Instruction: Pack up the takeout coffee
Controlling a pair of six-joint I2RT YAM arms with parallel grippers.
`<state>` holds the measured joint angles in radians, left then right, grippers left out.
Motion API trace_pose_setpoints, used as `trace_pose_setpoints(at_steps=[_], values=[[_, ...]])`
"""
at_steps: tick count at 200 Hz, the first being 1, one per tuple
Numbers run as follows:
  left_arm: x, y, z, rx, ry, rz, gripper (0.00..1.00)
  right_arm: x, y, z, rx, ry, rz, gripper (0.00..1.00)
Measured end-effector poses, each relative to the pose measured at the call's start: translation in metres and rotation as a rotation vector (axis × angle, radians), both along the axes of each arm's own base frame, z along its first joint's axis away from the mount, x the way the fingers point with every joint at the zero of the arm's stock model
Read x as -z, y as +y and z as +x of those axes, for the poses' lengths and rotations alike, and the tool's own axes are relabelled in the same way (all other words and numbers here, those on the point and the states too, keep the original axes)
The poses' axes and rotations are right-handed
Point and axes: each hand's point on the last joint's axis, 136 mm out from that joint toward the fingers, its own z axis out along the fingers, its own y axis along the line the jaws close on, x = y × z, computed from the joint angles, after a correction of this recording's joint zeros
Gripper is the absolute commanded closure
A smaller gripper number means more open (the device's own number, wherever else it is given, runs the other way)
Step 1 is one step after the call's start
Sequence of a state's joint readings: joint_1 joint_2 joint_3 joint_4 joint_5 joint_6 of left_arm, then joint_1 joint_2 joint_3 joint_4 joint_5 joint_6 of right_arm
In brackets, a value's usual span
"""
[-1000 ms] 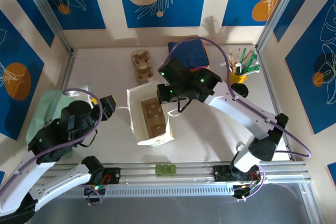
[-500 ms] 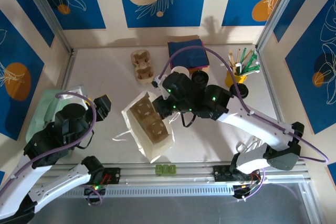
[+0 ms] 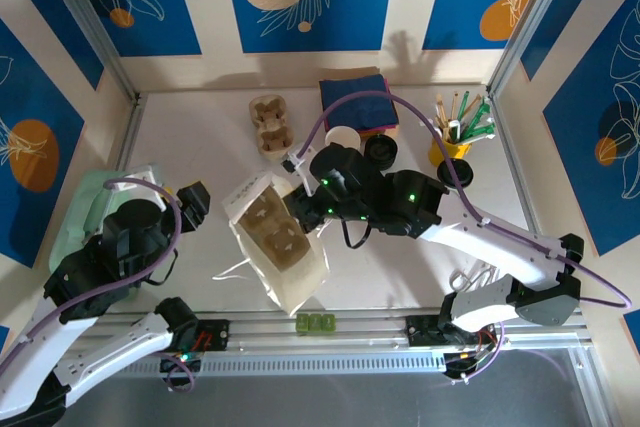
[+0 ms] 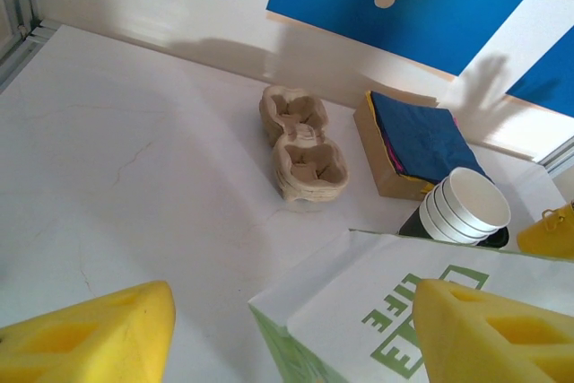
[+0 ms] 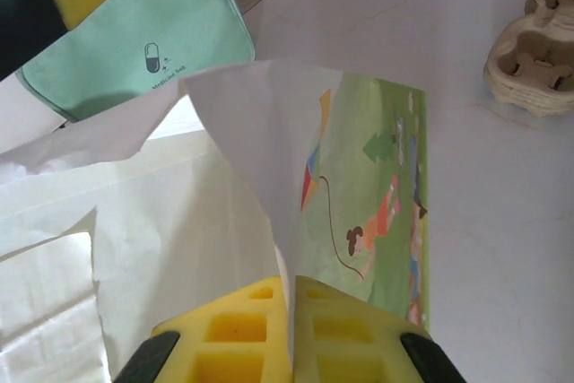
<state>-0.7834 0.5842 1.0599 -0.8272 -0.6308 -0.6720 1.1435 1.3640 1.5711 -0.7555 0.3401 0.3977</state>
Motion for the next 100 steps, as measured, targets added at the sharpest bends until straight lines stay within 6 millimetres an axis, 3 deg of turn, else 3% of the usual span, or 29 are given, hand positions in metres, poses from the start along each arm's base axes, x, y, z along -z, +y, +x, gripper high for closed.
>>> trace_pose_setpoints(at_steps=[100], values=[[0.001,0.0,0.0,-0.003,0.0,0.002,0.29,0.022,-0.015,0.062,0.266,0.357,0.047,0.97]])
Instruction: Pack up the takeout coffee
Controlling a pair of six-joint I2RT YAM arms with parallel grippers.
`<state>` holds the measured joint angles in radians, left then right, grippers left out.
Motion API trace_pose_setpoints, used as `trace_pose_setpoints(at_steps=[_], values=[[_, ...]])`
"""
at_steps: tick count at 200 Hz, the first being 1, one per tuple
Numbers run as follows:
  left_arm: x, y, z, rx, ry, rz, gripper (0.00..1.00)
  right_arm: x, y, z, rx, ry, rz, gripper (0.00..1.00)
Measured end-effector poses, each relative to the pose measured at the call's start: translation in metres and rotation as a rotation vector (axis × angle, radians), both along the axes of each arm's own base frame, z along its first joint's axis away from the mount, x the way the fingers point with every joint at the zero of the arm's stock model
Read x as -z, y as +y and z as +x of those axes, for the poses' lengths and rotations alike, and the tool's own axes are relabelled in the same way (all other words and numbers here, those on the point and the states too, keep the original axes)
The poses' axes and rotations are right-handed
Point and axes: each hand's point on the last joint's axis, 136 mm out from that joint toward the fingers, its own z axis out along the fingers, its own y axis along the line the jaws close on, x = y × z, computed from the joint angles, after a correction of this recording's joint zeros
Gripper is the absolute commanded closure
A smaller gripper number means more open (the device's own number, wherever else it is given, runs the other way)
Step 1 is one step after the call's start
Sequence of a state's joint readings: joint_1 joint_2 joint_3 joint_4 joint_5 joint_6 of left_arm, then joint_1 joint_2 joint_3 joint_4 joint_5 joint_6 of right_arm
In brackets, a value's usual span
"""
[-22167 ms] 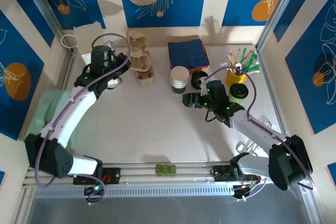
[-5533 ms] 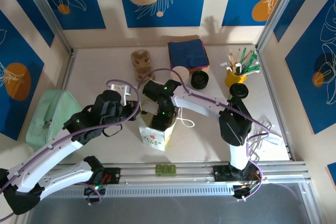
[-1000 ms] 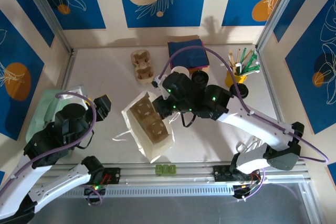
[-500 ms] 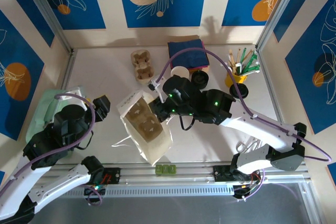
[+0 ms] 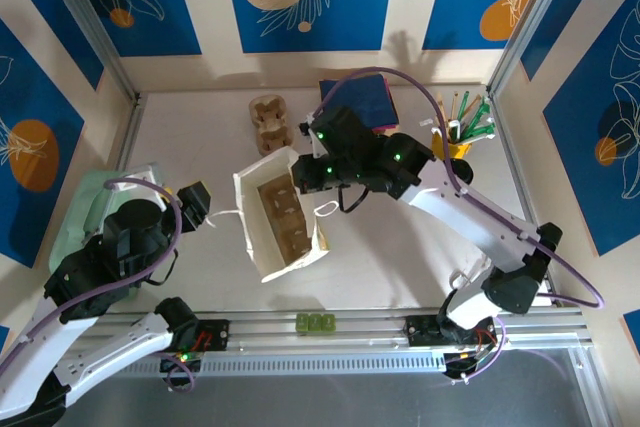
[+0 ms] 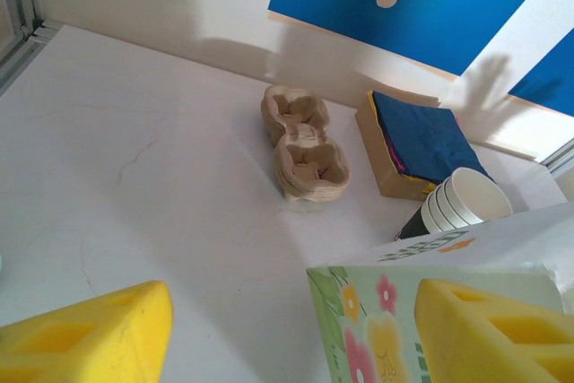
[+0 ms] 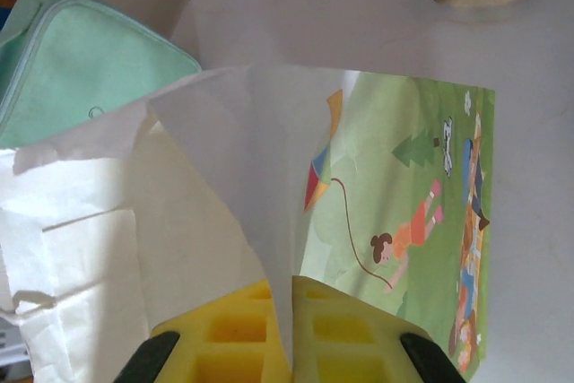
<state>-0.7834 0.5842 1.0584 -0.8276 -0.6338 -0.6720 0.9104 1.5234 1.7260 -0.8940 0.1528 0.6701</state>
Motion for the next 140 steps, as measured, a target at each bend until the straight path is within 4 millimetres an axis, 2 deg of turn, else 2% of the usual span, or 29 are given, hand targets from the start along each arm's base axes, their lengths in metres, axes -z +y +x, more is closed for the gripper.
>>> trace_pose_setpoints(at_steps=[78,140], values=[[0.0,0.0,0.0,0.0,0.001,0.0,0.29,0.03,-0.018,0.043,0.11,0.233,0.041,0.96],[0.002,0.001,0.0,-0.003,0.004,0.003,0.28,0.043,-0.03,0.061,0.129,0.31,0.104,0.95]])
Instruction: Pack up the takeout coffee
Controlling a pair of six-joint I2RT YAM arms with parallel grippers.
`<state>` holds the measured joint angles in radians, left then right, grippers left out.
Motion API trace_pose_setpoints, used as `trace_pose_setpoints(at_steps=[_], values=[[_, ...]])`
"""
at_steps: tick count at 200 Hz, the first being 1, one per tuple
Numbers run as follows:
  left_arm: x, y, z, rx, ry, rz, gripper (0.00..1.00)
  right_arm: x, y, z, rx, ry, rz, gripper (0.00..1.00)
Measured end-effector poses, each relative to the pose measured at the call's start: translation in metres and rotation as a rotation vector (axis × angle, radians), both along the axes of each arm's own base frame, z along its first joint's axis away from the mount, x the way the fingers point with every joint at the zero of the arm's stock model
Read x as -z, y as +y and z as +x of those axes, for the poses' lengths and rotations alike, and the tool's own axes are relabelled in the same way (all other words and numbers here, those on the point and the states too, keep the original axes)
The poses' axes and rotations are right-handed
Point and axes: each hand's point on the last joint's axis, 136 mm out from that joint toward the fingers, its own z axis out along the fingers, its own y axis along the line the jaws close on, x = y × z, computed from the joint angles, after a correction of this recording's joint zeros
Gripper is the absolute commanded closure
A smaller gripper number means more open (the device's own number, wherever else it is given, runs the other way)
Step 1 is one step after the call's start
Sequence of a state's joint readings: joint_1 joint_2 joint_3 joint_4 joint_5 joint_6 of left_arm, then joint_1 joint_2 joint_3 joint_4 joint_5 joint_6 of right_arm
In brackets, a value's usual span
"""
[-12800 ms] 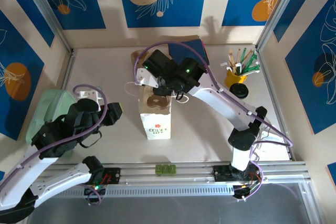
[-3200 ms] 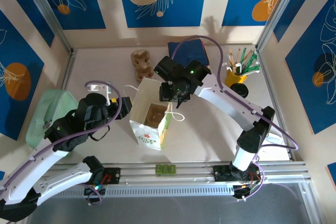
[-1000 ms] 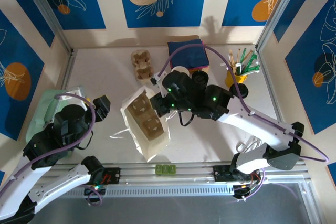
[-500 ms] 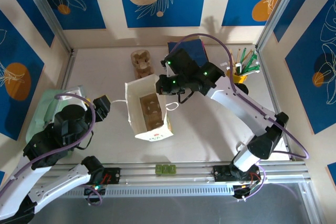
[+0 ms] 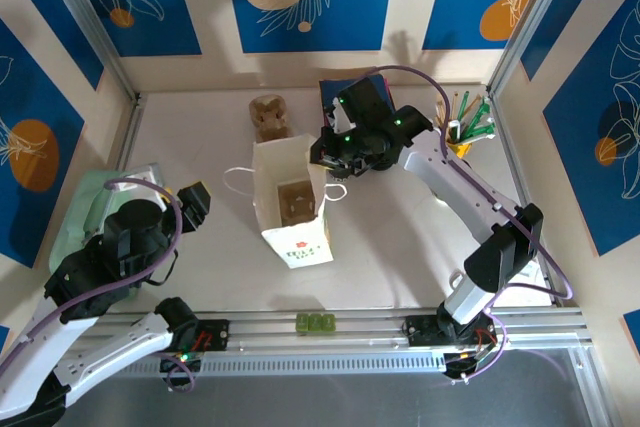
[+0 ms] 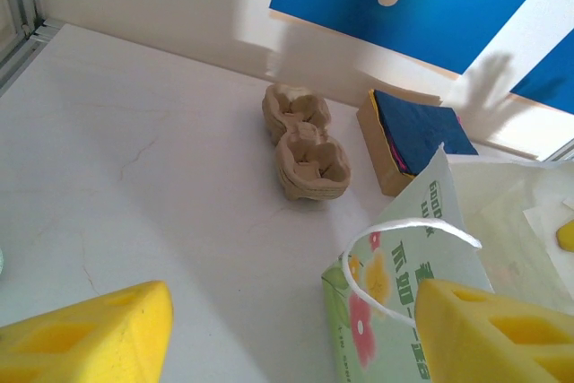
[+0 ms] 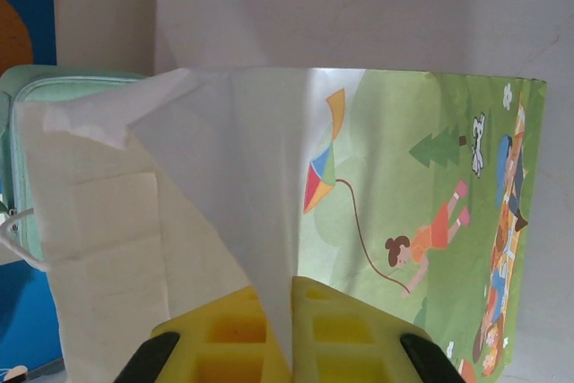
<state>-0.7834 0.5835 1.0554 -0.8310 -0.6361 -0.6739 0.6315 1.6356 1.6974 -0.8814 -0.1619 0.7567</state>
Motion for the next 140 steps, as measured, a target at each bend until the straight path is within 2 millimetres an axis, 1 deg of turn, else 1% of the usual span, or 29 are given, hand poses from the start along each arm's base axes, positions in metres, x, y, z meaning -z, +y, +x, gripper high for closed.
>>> trace_pose_setpoints(at_steps=[77,100,118,140], values=[[0.0,0.002,-0.002,-0.003,-0.005,-0.007,0.29,0.035,-0.022,0.01,0.051,0.078,-0.029,0.94],[0.001,0.003,-0.003,-0.004,-0.004,-0.01,0.29,0.036,-0.028,0.013,0.066,0.072,-0.027,0.93],[0.001,0.003,-0.003,-0.005,-0.004,-0.011,0.29,0.036,-0.034,0.011,0.075,0.069,-0.028,0.93],[0.002,0.003,-0.003,-0.005,-0.002,-0.011,0.29,0.034,-0.038,0.008,0.079,0.059,-0.025,0.9]])
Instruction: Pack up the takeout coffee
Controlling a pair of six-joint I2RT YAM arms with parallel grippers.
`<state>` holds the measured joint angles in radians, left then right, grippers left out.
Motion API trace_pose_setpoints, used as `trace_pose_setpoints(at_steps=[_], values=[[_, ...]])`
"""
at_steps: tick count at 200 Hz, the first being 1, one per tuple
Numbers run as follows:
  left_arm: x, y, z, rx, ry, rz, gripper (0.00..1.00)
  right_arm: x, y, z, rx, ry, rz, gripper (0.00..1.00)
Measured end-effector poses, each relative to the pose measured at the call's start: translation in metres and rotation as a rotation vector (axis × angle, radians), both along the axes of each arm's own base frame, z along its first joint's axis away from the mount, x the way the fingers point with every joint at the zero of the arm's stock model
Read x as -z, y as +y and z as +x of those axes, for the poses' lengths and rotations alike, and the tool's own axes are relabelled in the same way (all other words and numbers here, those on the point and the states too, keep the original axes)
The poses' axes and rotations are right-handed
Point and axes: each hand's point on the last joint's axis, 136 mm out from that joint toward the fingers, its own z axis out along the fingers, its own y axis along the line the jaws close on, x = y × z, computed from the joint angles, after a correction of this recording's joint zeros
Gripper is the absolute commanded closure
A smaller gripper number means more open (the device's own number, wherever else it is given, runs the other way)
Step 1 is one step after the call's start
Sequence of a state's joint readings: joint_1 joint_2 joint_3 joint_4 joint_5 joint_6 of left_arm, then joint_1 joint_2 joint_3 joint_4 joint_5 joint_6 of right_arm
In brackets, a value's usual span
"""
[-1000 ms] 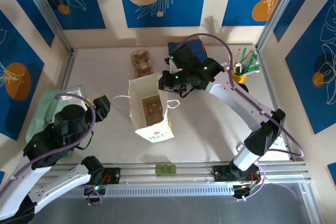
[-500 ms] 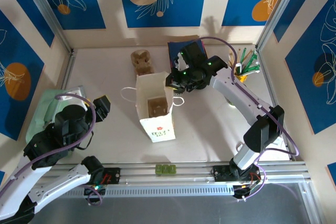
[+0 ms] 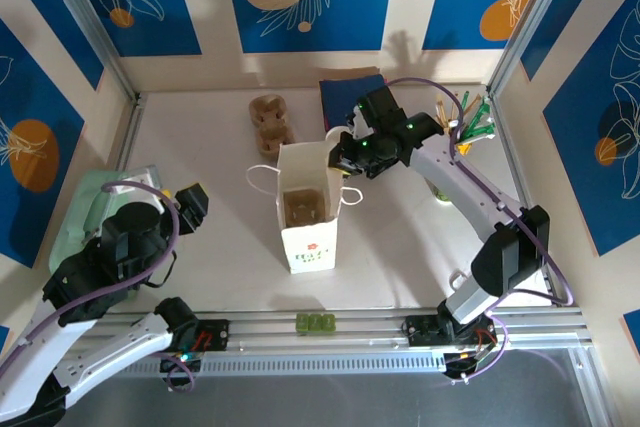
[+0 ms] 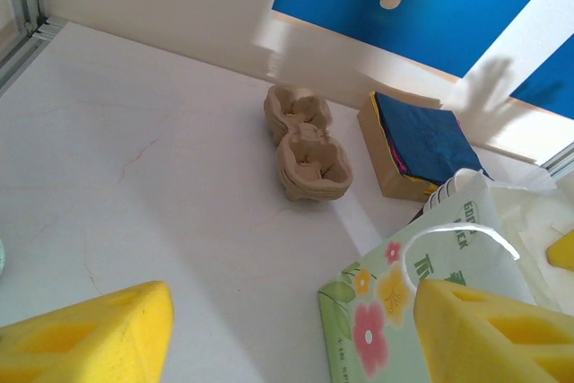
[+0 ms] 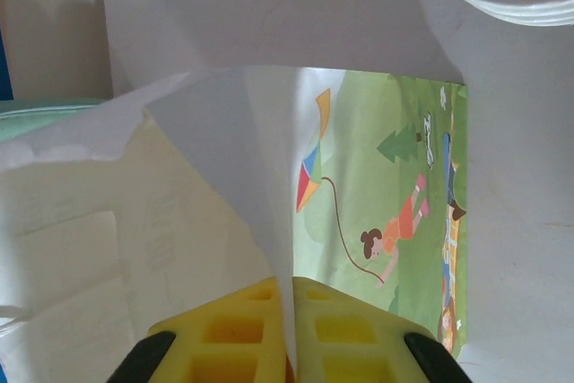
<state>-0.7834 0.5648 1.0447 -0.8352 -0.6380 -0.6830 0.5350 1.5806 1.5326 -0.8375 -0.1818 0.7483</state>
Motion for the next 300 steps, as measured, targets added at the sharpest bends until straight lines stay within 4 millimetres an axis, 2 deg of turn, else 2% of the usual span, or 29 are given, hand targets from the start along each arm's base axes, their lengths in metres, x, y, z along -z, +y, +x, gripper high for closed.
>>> trace_pose_setpoints(at_steps=[70,92,115,162,184,224,249,270,300], values=[[0.002,0.0,0.0,-0.004,0.004,-0.008,0.29,-0.003,-0.005,-0.005,0.018,-0.006,0.004,0.81],[0.002,0.0,0.0,-0.006,0.005,-0.014,0.29,-0.009,-0.007,-0.005,0.034,-0.016,0.009,0.77],[0.002,0.0,0.0,-0.007,0.007,-0.013,0.29,-0.014,-0.008,-0.007,0.042,-0.028,0.016,0.68],[0.003,0.0,0.0,-0.007,0.009,-0.011,0.29,-0.021,-0.015,-0.008,0.057,-0.048,-0.008,0.64],[0.005,0.002,-0.001,-0.008,0.011,-0.008,0.28,-0.033,-0.022,-0.004,0.06,-0.101,-0.042,0.62],[0.011,0.004,-0.001,-0.022,0.015,0.009,0.27,-0.063,-0.057,-0.009,0.097,-0.274,-0.134,0.56],[0.018,0.005,0.003,-0.039,0.014,0.032,0.24,-0.081,-0.091,-0.009,0.166,-0.351,-0.176,0.53],[0.02,0.006,0.007,-0.056,0.0,0.059,0.19,-0.08,-0.121,-0.007,0.224,-0.376,-0.24,0.46],[0.022,0.007,0.017,-0.086,-0.02,0.13,0.09,-0.064,-0.163,-0.003,0.295,-0.342,-0.323,0.41]])
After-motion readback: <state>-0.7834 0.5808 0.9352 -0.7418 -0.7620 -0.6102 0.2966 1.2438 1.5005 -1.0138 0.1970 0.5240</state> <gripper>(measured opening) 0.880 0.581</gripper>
